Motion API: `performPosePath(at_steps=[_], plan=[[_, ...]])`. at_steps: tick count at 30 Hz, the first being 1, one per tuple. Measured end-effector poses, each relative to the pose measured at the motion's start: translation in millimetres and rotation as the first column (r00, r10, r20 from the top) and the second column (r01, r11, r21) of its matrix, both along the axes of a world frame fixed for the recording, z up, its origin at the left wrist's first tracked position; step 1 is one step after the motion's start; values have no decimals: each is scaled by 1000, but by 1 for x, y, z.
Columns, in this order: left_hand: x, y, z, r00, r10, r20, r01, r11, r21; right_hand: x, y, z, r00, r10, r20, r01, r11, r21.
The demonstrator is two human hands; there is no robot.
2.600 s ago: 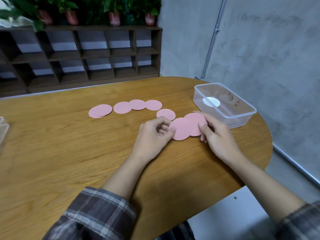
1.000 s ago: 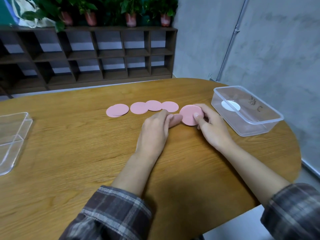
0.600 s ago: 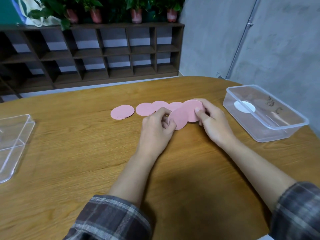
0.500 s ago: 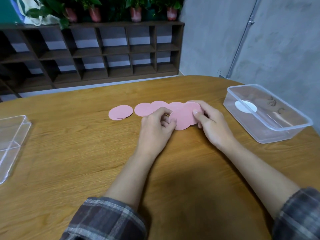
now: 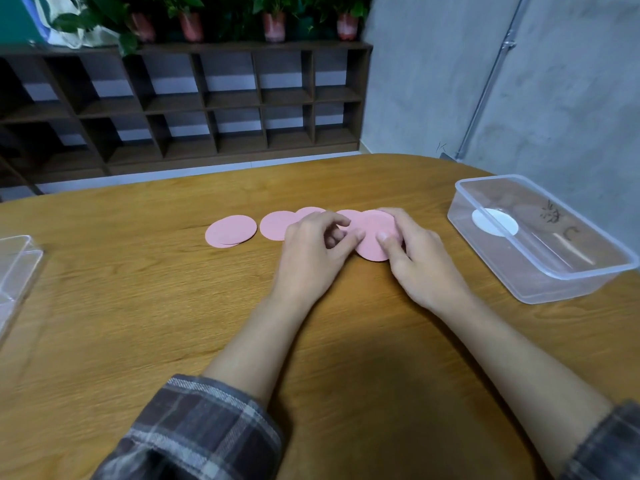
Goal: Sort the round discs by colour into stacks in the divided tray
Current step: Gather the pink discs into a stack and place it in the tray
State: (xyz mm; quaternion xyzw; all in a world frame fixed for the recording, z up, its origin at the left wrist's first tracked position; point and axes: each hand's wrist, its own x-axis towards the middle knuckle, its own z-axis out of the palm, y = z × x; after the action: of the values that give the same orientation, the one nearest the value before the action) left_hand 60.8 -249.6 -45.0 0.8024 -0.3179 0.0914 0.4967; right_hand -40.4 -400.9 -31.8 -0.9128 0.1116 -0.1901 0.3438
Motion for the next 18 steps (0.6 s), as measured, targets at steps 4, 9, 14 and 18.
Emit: performPosePath(at_steps=[4, 9, 14, 18], plan=[[8, -4, -5, 981, -88, 171, 41, 965, 259, 1, -9, -2, 989, -141, 44, 142, 990, -12], [3, -2, -3, 981, -135, 140, 59, 892, 449, 3, -16, -4, 976, -211, 61, 210, 977, 34], [-5, 4, -2, 989, -83, 126, 27, 919, 394, 2, -16, -5, 978, -191, 81, 188, 981, 46], [-13, 12, -4, 983, -108, 148, 51, 937, 345, -1, -14, -1, 987, -142, 82, 139, 990, 35]])
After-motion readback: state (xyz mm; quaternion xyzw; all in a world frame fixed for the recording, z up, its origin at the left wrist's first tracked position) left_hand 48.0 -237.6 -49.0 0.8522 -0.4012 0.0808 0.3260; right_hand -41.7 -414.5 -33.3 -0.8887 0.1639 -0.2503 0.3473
